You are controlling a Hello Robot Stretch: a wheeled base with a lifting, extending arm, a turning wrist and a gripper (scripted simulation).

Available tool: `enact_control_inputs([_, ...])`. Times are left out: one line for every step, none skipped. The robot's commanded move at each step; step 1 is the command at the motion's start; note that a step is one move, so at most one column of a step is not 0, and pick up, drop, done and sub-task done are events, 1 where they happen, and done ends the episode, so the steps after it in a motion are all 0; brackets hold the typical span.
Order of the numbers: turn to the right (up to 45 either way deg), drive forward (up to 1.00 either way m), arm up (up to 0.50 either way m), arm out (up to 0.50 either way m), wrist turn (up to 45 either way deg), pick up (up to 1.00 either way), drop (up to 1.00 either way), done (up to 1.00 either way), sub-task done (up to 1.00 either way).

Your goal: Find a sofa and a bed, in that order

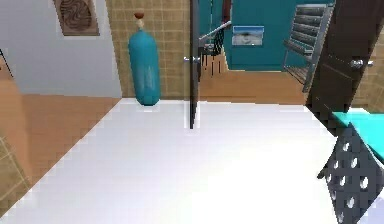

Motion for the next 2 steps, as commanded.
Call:
enact_control_inputs([0.0, 0.35, 0.00, 0.00, 0.0, 0.00, 0.00, 0.00, 0.00])
enact_control_inputs([21.0, 0.00, 0.00, 0.00, 0.0, 0.00, 0.00, 0.00, 0.00])
